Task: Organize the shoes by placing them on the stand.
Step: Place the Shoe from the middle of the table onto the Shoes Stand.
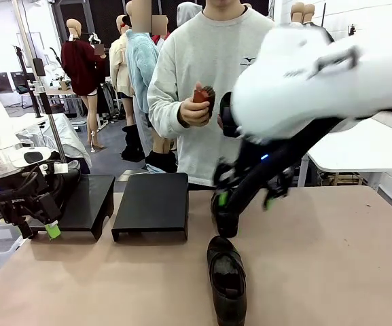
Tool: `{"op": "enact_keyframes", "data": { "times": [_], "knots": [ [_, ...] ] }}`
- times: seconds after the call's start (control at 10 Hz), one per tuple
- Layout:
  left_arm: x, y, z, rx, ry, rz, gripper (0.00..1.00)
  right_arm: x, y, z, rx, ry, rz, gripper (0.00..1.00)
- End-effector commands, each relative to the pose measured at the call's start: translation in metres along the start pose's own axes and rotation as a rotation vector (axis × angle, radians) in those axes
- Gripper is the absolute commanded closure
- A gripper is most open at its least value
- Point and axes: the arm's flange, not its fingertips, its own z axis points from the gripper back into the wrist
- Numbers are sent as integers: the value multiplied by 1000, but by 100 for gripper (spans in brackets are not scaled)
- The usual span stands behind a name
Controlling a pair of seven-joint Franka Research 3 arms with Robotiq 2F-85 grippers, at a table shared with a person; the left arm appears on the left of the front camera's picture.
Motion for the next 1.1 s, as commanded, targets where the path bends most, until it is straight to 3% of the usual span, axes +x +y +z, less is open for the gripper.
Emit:
{"op": "enact_keyframes", "data": {
  "times": [0.0, 0.2, 0.6, 0.7, 1.0],
  "knots": [
    [-1, 1, -2, -7, -17, 0, 0, 25, -68, -11, -42, 81, 20, 0],
    [-1, 1, -2, -7, -17, 0, 0, 20, -120, -16, -41, 147, 4, 0],
    [0, 0, 0, 0, 0, 0, 0, -1, -185, -5, -60, 164, -87, 0],
    [-3, -24, -7, -65, 32, -35, 0, 13, -165, -16, -41, 170, -58, 0],
    [-24, -153, -27, -305, 81, -64, 0, 13, -165, -16, -41, 170, -58, 0]
  ]
}}
